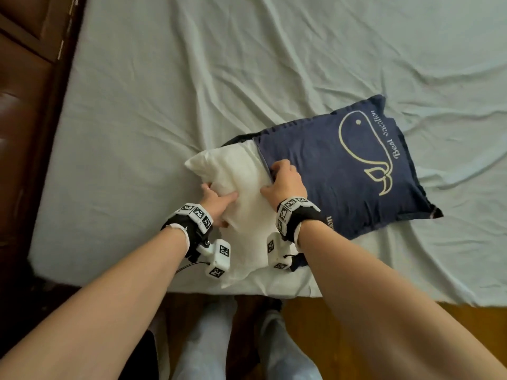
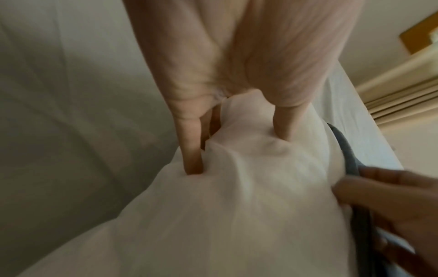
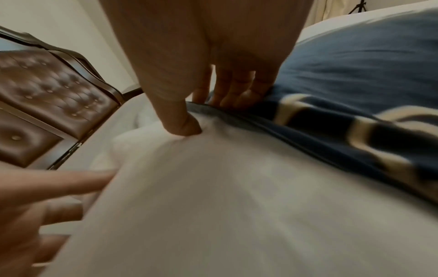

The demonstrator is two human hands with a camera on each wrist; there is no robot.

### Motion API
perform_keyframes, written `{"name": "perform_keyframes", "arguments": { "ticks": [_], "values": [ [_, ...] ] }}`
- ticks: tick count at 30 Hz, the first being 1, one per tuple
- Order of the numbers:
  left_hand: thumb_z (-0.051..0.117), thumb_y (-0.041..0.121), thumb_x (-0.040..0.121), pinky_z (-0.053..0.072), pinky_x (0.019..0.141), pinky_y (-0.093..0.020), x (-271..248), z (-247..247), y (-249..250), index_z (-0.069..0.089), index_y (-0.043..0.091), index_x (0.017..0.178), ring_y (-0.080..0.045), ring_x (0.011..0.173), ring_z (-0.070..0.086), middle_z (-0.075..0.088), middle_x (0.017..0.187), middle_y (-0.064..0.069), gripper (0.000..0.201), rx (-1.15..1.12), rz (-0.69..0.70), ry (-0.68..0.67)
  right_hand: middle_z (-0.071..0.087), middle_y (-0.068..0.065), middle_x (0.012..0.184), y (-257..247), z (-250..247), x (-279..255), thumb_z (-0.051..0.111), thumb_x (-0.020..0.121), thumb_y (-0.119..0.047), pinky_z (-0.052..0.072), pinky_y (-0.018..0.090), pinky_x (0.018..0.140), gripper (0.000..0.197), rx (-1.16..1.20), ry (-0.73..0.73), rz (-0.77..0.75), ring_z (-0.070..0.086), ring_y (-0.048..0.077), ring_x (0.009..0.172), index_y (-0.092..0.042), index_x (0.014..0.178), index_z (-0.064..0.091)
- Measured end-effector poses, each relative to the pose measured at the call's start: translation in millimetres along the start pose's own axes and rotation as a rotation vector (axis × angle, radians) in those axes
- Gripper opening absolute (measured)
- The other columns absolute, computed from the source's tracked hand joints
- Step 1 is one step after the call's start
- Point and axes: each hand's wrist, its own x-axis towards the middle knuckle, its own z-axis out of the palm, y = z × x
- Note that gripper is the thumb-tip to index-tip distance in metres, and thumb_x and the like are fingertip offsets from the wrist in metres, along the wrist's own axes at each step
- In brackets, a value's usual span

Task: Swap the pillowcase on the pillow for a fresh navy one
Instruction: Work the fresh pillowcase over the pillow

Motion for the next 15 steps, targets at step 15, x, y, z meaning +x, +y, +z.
{"name": "perform_keyframes", "arguments": {
  "ticks": [15],
  "values": [
    [0.074,0.046,0.080,0.056,0.069,-0.040,-52.0,78.3,-107.7,0.056,0.013,0.114,-0.024,0.083,0.065,0.066,0.098,-0.008,0.051,0.155,-0.120,-0.028,0.066,0.011,0.098,184.2,31.3,-92.6,0.053,0.088,-0.019,0.049,0.037,0.074,0.013,0.072,0.004,0.105,0.063,0.035,0.089,-0.014,0.100,0.055]
  ]
}}
